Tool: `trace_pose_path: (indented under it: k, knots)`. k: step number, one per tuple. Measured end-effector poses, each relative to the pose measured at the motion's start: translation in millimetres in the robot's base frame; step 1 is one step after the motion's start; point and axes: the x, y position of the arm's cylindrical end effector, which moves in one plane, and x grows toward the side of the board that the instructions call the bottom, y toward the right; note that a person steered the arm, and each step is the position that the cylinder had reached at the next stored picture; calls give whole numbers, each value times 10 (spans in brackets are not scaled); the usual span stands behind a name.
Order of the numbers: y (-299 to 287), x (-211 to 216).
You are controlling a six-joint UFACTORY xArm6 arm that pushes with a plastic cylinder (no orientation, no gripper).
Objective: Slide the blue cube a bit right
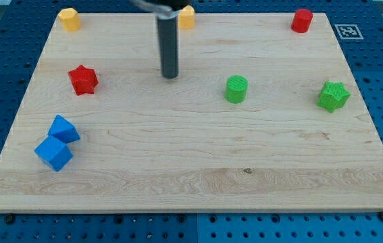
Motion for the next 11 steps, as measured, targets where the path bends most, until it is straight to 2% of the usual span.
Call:
trace_pose_path:
  k: [3,4,5,6,8,11]
  knots:
    - [-388,1472]
    - [-664,1822]
    - [-1549,1977]
    - [-2409,1867]
    - [-2439,1658]
    - [-1377,1667]
